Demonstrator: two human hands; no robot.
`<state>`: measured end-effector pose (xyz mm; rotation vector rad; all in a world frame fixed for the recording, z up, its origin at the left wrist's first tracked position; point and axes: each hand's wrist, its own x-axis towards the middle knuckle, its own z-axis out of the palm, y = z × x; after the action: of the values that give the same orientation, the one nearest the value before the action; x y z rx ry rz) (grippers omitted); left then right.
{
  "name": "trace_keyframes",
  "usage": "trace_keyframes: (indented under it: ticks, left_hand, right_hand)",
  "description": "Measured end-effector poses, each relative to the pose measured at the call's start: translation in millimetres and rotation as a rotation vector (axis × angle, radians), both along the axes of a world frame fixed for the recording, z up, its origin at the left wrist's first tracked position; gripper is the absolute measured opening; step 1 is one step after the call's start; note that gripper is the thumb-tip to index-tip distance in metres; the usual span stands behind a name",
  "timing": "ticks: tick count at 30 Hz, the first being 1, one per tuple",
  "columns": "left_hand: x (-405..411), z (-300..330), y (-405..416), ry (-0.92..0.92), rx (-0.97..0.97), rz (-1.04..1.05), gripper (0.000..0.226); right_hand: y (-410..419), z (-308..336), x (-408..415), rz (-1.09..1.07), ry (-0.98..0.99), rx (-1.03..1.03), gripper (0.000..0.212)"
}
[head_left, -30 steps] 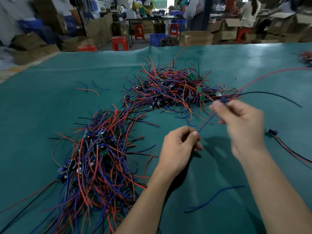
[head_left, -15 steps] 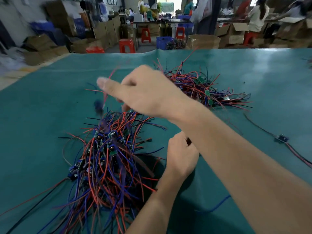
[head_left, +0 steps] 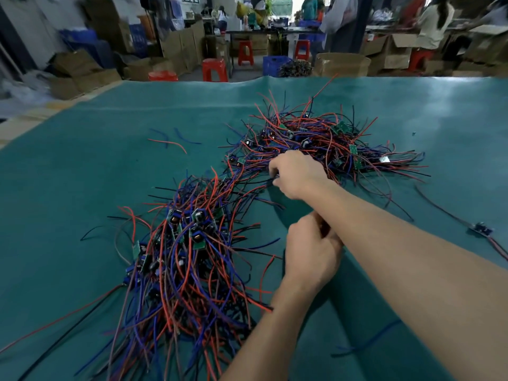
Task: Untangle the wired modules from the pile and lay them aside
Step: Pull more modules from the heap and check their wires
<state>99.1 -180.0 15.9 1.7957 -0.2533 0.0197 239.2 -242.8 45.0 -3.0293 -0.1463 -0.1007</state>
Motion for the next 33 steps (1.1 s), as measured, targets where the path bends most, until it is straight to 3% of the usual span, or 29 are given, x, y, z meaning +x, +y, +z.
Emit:
trace_keyframes:
  ticks: [5,9,13,20,24,28,31,33]
  left_hand:
    - [0.9,-0.3,-4.1,-0.023,0.034,-0.021,0.044]
    - [8.9,-13.0,-8.1,-0.016,0.046,-0.02,0.039]
    - [15.6,-24.0,-13.2,0.001,0.022,-0.016,0.024]
    - [19.4,-31.7,-16.7,-0.005,-0.057,0.06,0.009]
    - [19.5,-31.5,-14.9,0.022,-0.083,0.073,0.007]
    - [18.9,-31.1,-14.1,0.032,-0.151,0.092,0.013]
    - [17.7,-29.2,-15.5,0.064,-0.209,0.029,0.021]
    - [16.5,-27.4,-16.9,0.122,-0.246,-0.04,0.033]
  right_hand:
    - [-14.4,-7.0,-0.9,0.033,-0.074,0.043,0.008]
    - [-23.9,-11.1,-3.2,0.042,-0.094,0.145,0.009]
    - [-40.4,-7.5,-19.0,0.014,-0.126,0.425,0.007]
    - [-74.2,33.7,-98.1,-0.01,-0.087,1.562,0.016]
    - [-87.0,50.7,-136.6,-0.099,-0.119,1.971,0.013]
    - [-97.8,41.4,-149.4,-0.08,0.054,2.295,0.01]
    - [-96.3,18.6,-144.3,-0.234,0.0,2.231,0.011]
    - [-88.0,-2.2,-137.6,-0.406,-0.123,1.899,0.016]
